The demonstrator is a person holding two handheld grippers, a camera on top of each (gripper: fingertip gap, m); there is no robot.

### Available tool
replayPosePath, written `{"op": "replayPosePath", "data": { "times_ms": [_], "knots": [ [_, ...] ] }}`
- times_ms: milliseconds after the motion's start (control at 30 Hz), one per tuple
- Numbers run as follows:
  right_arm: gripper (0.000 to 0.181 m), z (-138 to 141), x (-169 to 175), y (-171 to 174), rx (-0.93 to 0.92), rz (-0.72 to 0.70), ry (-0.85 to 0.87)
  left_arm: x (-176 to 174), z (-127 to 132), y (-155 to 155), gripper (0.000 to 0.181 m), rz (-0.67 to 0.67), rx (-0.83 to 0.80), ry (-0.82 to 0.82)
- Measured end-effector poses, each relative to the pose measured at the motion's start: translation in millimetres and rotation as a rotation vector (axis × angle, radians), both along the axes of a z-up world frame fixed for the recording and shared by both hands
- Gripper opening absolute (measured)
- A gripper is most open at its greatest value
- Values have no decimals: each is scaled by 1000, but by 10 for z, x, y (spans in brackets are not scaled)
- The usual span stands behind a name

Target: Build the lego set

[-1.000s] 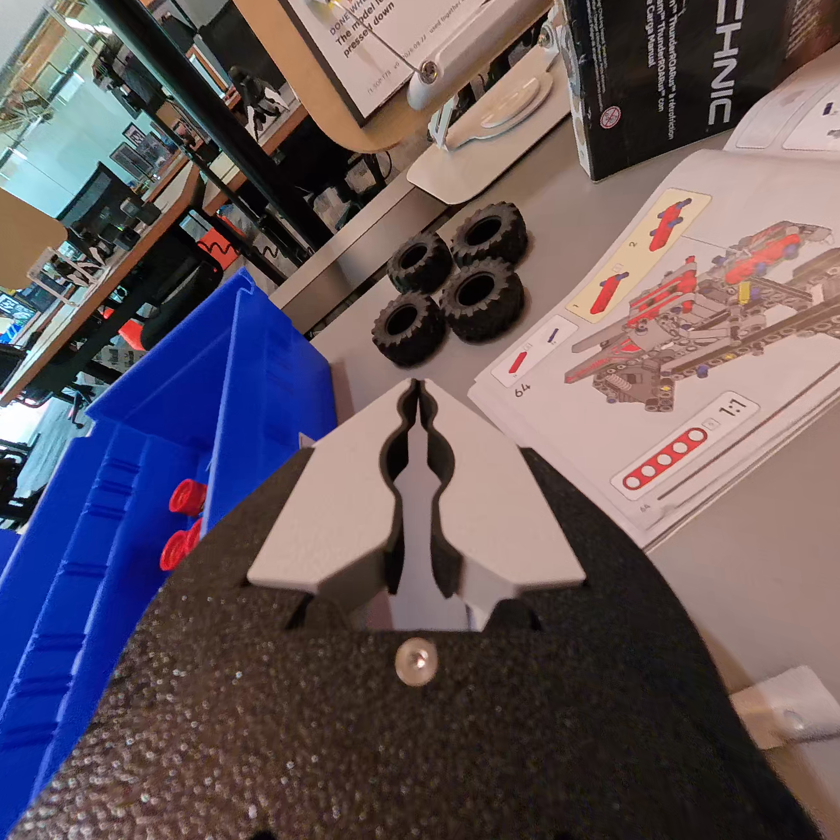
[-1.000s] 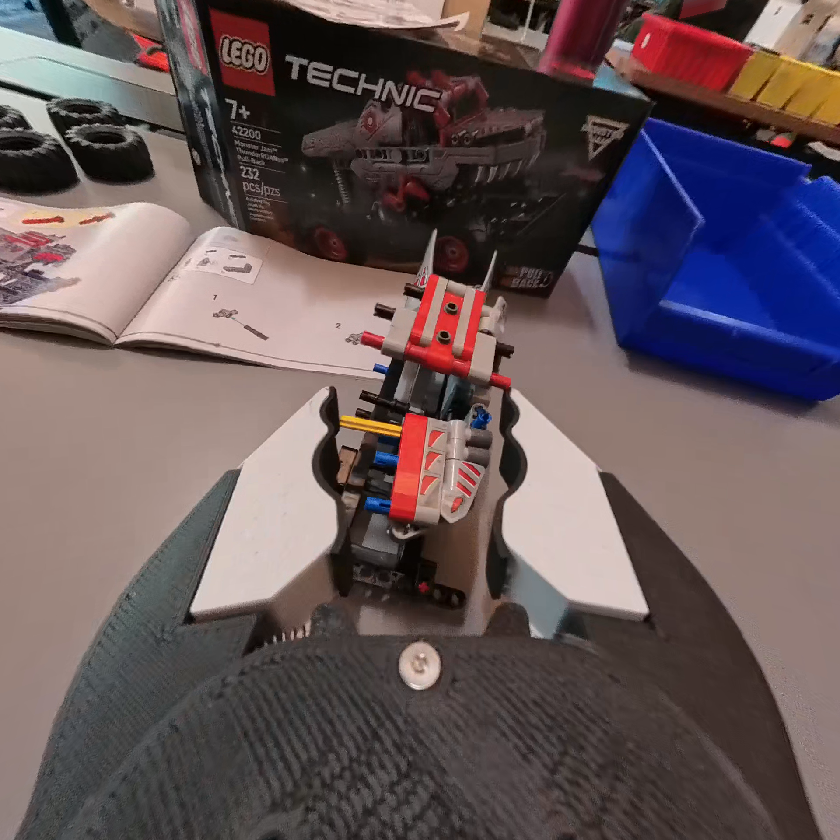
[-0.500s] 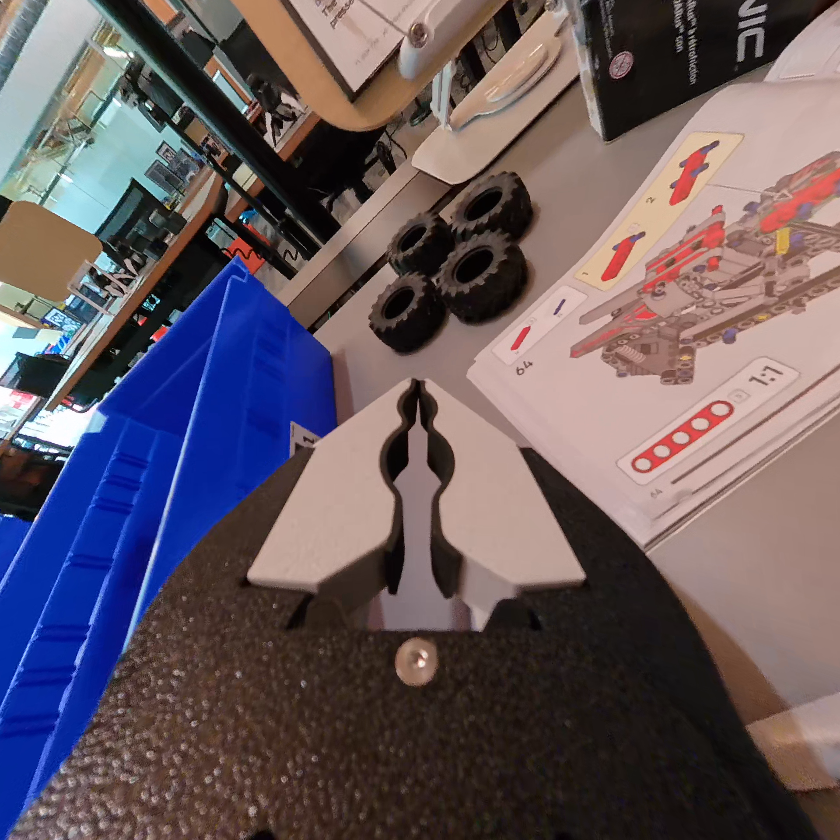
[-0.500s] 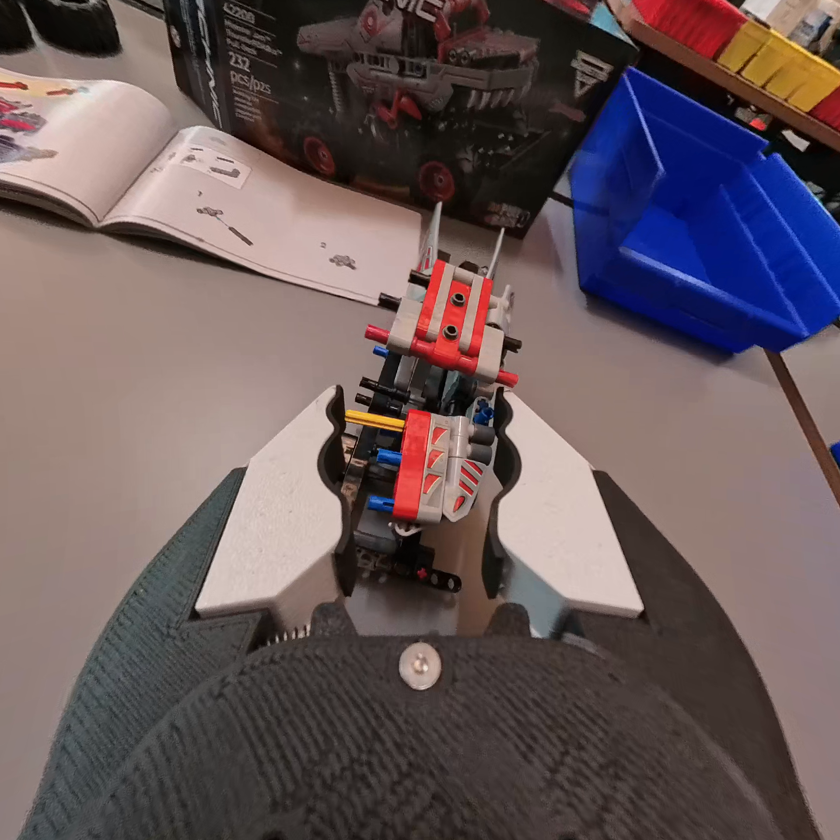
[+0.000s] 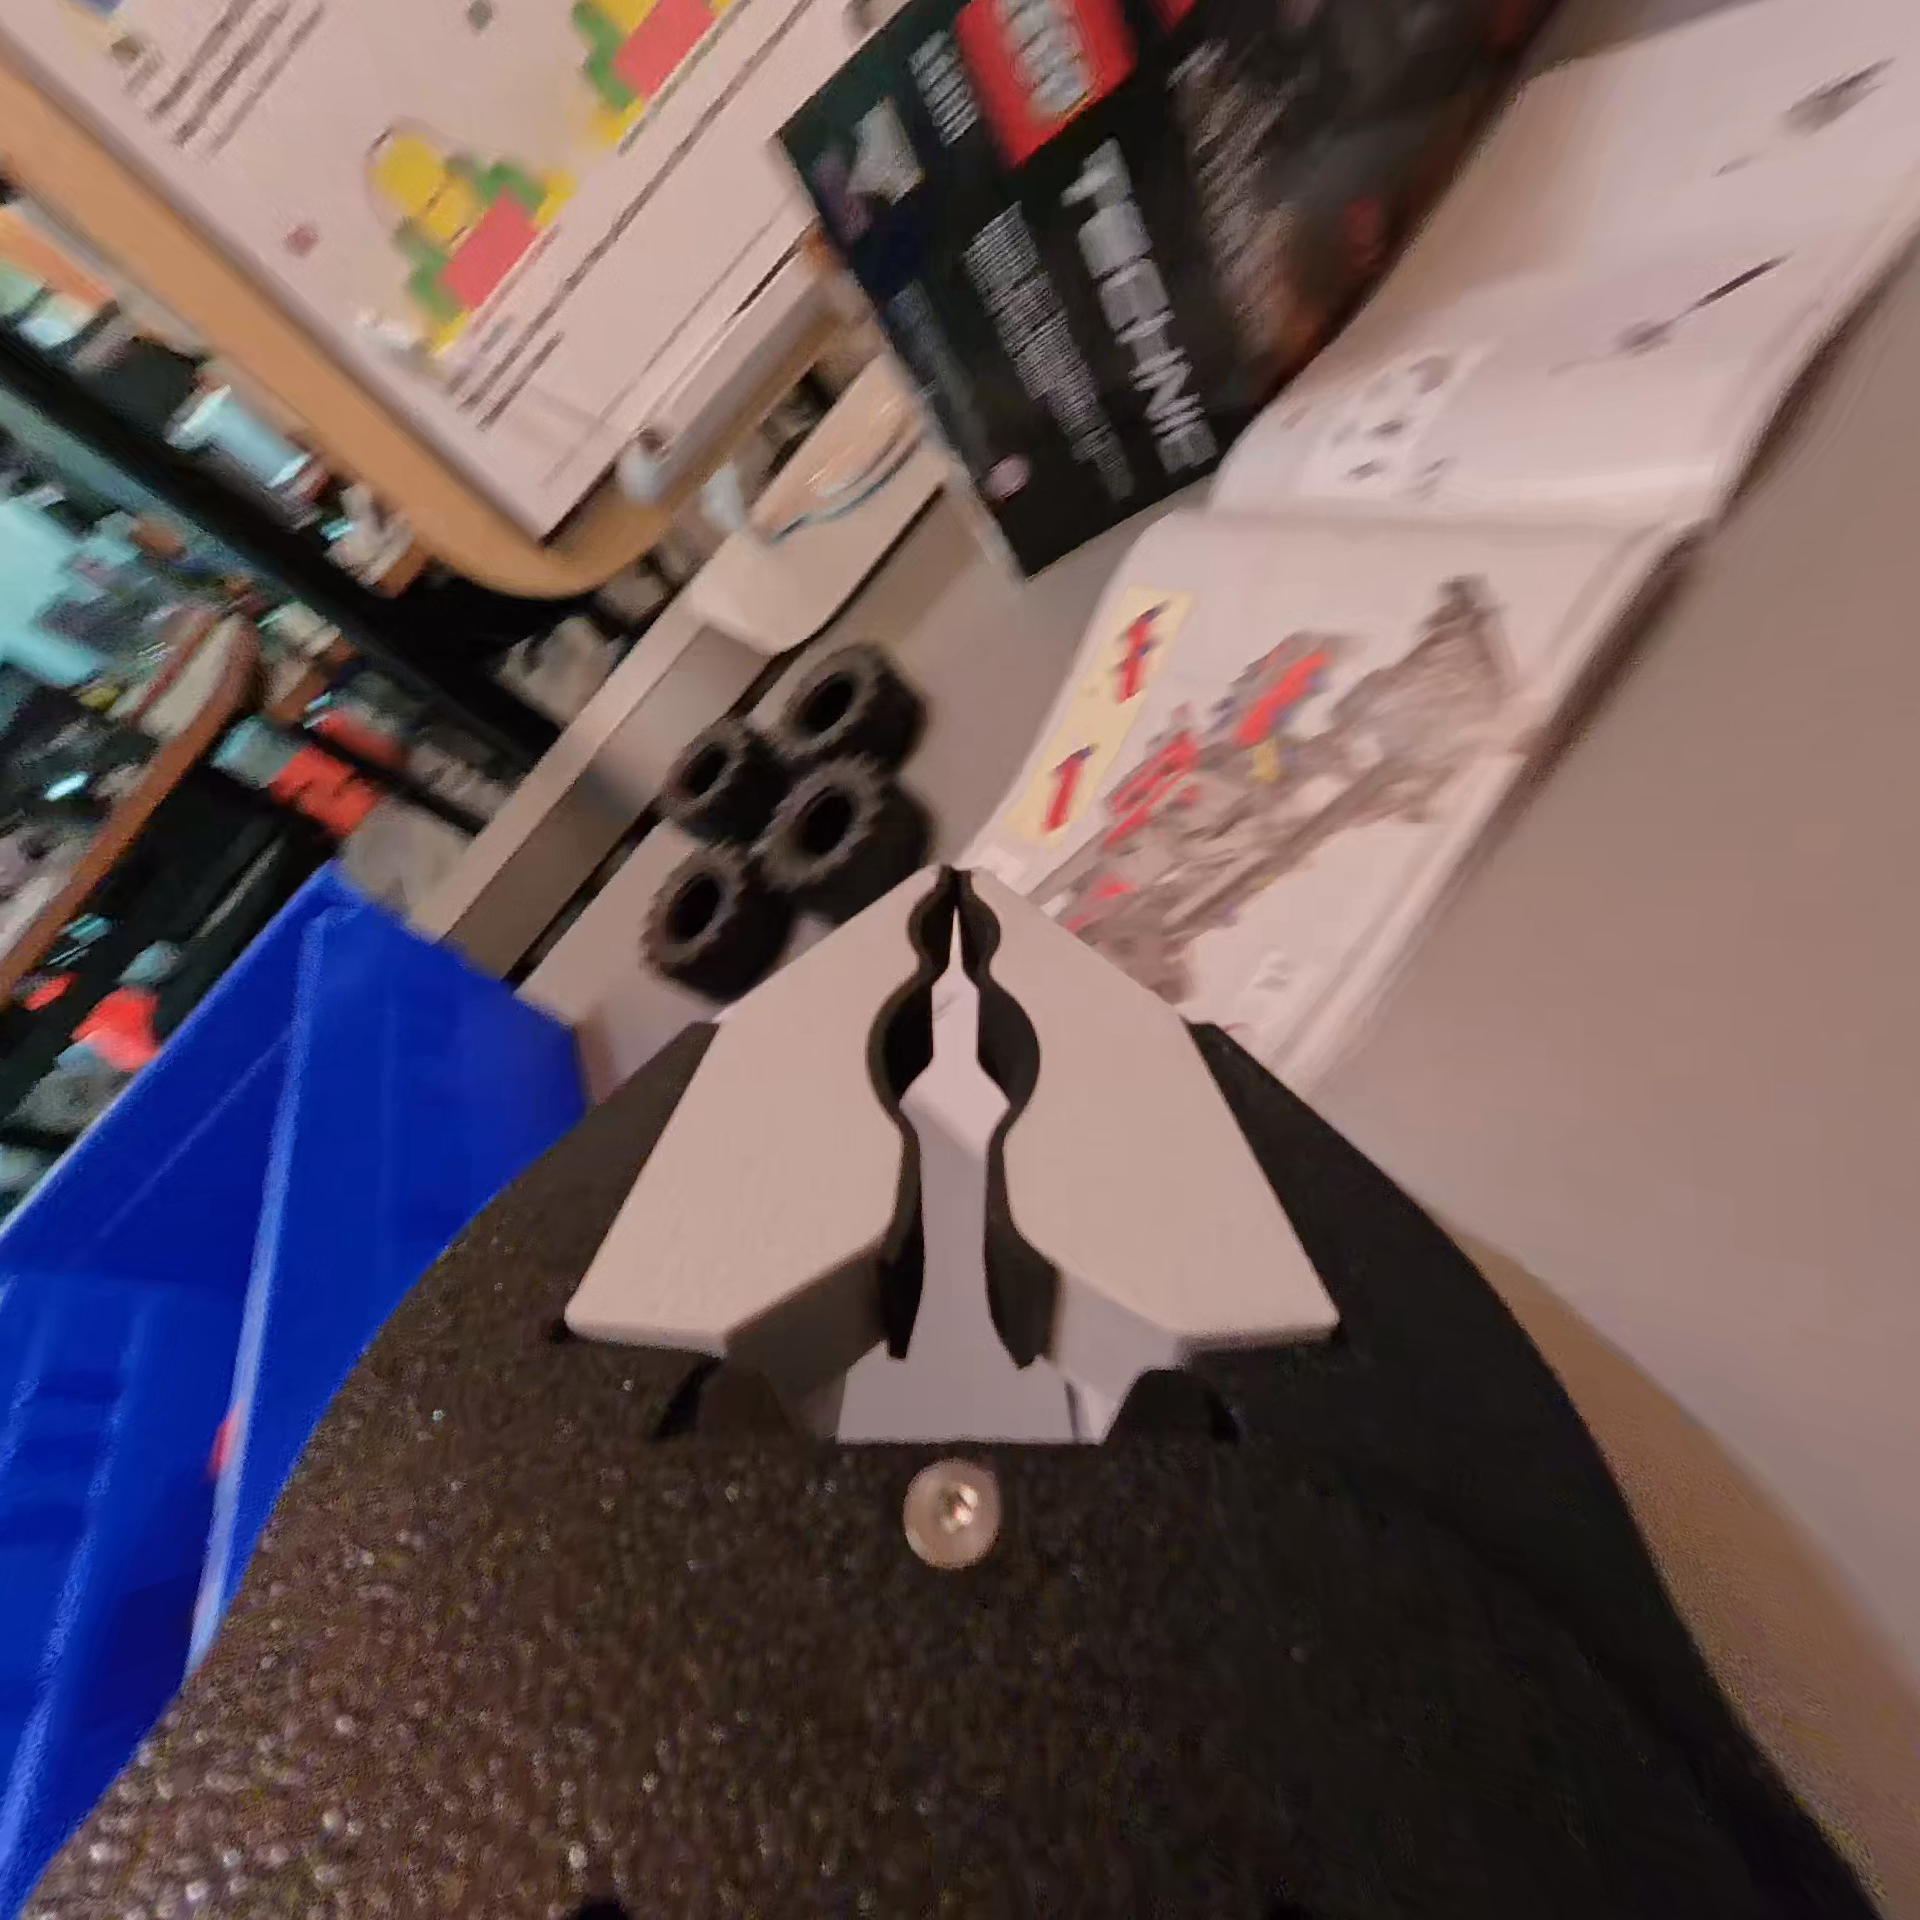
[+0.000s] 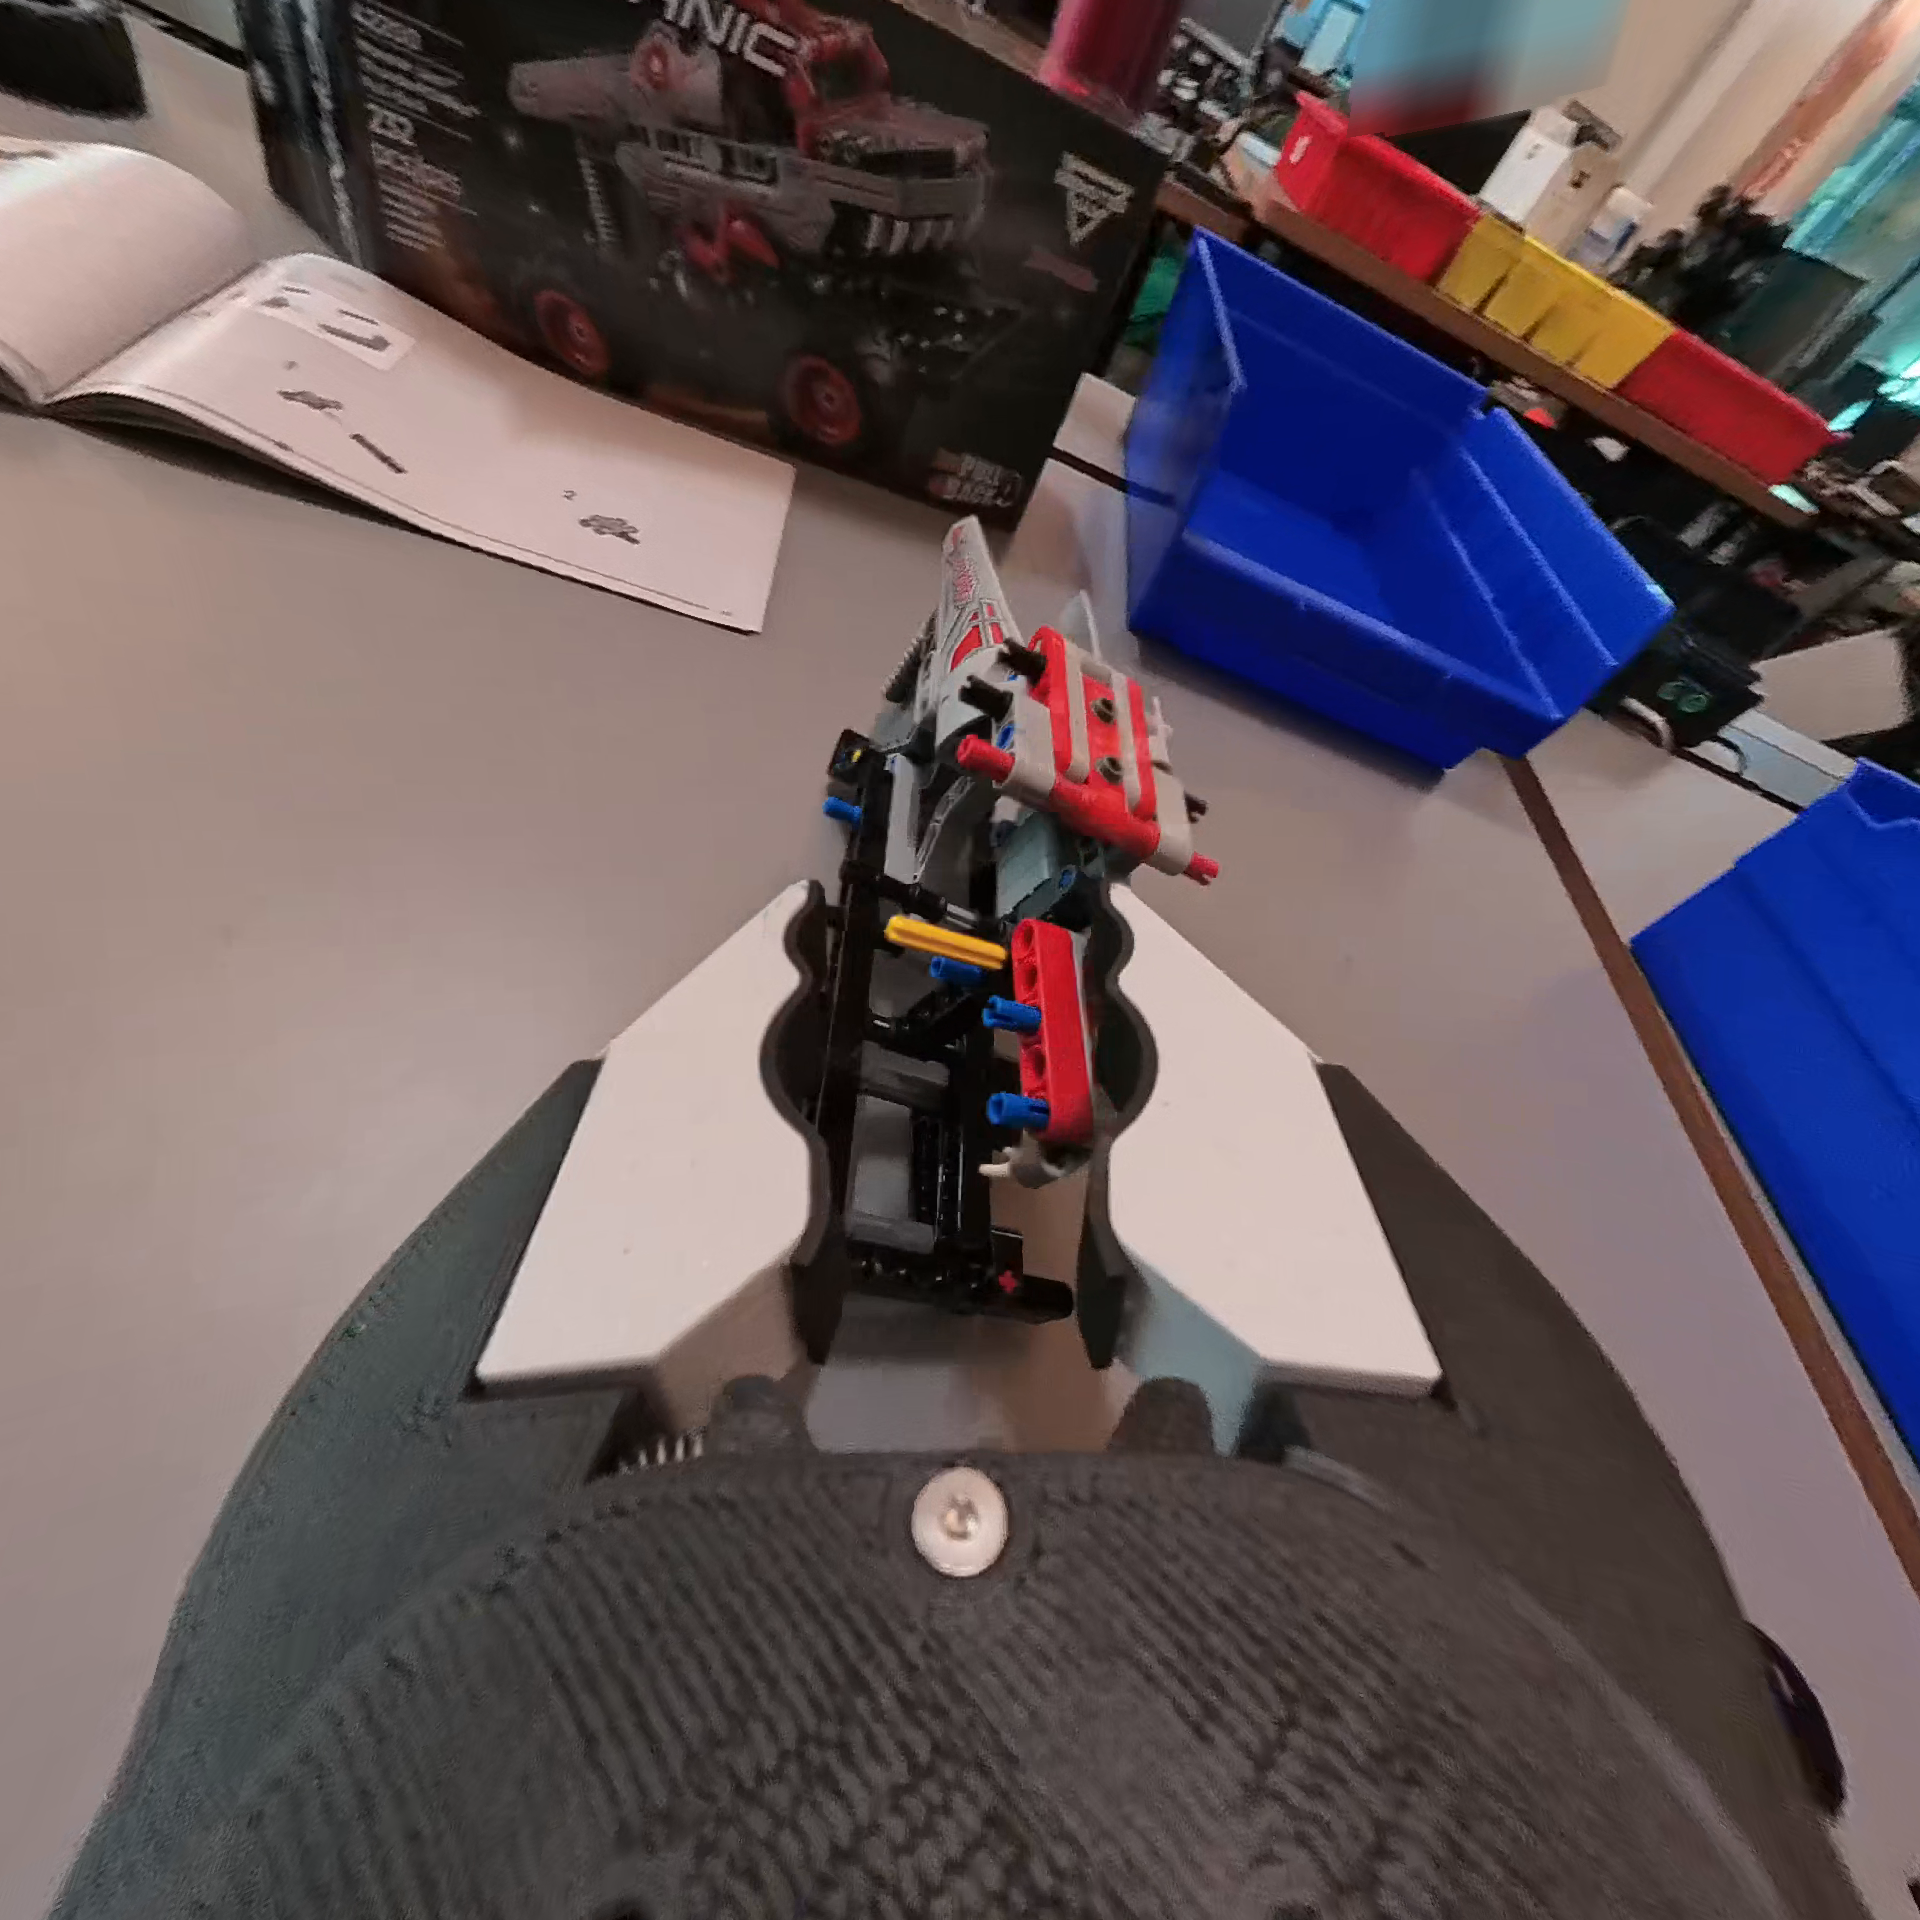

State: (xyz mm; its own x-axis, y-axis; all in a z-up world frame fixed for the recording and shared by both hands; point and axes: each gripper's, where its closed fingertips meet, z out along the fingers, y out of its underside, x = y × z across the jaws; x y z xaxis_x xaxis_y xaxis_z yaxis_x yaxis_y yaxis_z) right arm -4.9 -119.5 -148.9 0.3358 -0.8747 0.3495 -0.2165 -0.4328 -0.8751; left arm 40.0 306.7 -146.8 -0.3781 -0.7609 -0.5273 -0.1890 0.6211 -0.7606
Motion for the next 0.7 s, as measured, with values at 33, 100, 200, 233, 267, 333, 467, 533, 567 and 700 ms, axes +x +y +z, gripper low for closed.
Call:
{"op": "replayPosePath", "data": {
  "times_ms": [33, 100, 200, 233, 267, 333, 467, 533, 567, 700],
  "knots": [
    [50, 8, -28, 28, 22, 29, 10, -48, -5, -198, 0, -75, -26, 23],
    [53, 35, -115, 58, 77, 80, 33, -134, -61, -599, 0, -198, -43, 79],
    [58, 111, -251, -39, 123, 97, 26, -116, -245, -951, 0, -226, 53, 158],
    [60, 116, -303, -83, 122, 98, 34, -88, -292, -1018, 0, -218, 67, 177],
    [60, 119, -347, -140, 120, 89, 39, -70, -340, -1076, 0, -217, 66, 205],
    [59, 101, -409, -250, 114, 63, 56, -59, -434, -1149, 0, -210, 35, 274],
    [68, -110, -456, -301, 130, 69, 155, -68, -631, -1047, 0, -172, 85, 326],
    [68, -138, -457, -256, 166, 83, 167, -73, -660, -1017, 0, -169, 70, 317],
    [67, -133, -458, -219, 183, 99, 163, -81, -664, -1008, 0, -170, 58, 320],
    [62, -214, -418, -219, 172, 84, 181, -92, -664, -972, 0, -168, 68, 311]
  ]
}}
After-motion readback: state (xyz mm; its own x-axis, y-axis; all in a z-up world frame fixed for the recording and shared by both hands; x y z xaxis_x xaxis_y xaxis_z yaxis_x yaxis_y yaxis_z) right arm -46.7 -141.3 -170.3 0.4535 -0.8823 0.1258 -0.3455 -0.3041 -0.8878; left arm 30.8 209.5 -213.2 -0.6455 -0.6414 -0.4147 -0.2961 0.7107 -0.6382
